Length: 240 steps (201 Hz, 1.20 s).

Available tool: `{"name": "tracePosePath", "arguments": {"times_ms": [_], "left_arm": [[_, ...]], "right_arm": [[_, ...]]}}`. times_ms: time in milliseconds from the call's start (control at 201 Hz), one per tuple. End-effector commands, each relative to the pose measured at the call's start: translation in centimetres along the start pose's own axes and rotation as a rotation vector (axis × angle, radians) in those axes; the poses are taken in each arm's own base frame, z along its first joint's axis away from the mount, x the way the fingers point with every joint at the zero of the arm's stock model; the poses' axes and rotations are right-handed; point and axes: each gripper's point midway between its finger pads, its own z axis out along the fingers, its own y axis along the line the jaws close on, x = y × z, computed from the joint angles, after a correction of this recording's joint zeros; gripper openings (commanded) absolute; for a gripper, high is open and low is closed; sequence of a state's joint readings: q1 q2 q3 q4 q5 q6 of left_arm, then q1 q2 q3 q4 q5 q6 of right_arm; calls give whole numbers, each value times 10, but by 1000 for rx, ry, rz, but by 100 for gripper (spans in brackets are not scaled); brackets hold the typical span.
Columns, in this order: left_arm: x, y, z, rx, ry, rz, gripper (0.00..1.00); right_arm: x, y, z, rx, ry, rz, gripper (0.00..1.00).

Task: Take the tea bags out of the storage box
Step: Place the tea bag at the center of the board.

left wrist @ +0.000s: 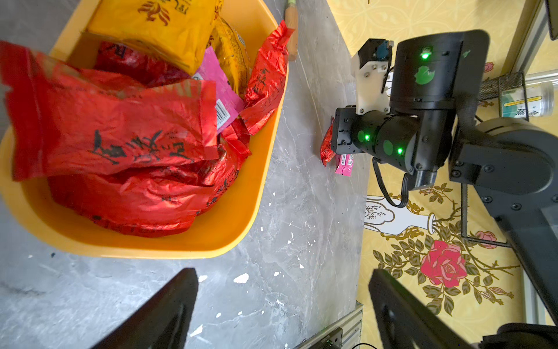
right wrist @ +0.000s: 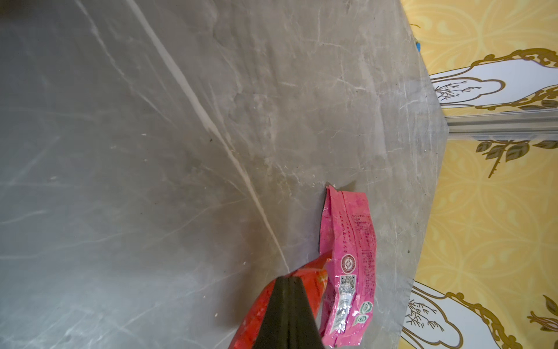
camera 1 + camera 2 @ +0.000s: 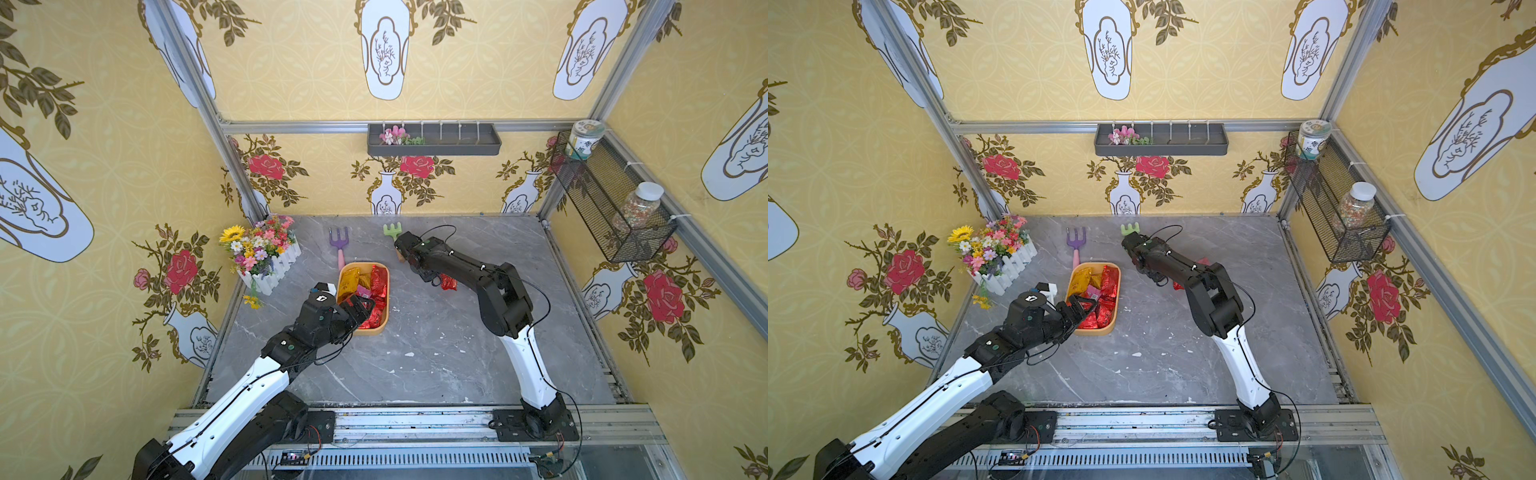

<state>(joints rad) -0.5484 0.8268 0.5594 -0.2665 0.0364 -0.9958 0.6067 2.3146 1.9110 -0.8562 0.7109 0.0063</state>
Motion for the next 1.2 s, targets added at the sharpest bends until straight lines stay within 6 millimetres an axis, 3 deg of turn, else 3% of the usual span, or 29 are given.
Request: {"name": "tracePosePath", "arguments": {"times_ms": [0,319,538,752,901,1081,1190], "left_arm": [[1,4,0,-13,-1,-1,95],[-3,6,-6,-37,-23,5,95],[-9,2,-11,-54,-43,26,96],[-19,-6,-16,-82,-67,66,96],[-27,-16,-19,-98,-84,104,96],[-41,-32,-19,-110,-108,160,95],[-47,-43,-15,-112,-106,191,95]], "right_arm": [[-9,-5,6,33,-22,1,0],[-5,7,22,13,1,-2,1],[-8,6,11,-36,-25,56,19],[-12,-9,-14,-56,-90,126,42],[-9,-21,-37,-81,-132,180,52],[1,-26,-73,-224,-199,289,61],[12,-27,-96,-327,-237,350,62]]}}
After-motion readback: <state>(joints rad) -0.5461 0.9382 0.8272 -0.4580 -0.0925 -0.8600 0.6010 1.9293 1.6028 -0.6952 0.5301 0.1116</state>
